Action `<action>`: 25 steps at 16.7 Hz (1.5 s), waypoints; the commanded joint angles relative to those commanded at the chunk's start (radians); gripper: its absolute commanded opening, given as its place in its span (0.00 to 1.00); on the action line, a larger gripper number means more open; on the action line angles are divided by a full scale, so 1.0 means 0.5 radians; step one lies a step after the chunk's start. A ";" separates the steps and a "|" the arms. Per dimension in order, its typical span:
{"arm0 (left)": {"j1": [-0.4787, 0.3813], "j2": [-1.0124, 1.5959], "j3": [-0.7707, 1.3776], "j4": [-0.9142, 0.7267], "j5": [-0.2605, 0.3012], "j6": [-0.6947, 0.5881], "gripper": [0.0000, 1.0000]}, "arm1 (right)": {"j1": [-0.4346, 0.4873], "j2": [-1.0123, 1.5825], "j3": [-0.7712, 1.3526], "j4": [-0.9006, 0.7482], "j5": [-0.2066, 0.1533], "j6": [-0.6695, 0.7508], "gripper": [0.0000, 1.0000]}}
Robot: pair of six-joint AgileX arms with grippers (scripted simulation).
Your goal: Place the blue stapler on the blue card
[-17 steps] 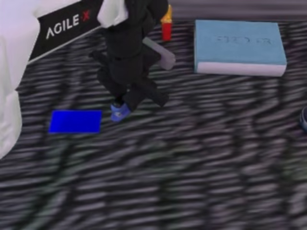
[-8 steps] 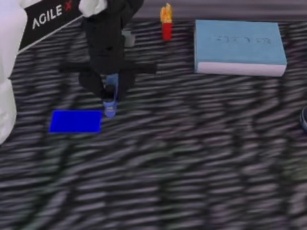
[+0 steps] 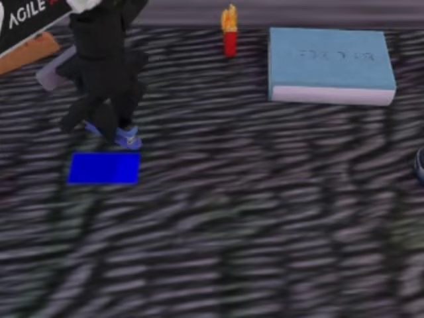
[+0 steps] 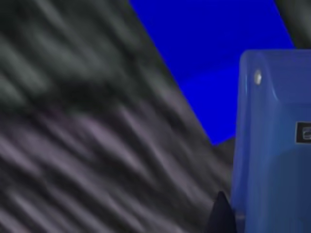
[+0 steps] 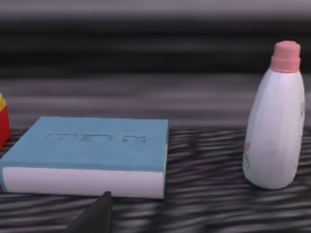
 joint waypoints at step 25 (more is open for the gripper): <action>0.188 0.010 -0.622 0.767 0.010 -0.875 0.00 | 0.000 0.000 0.000 0.000 0.000 0.000 1.00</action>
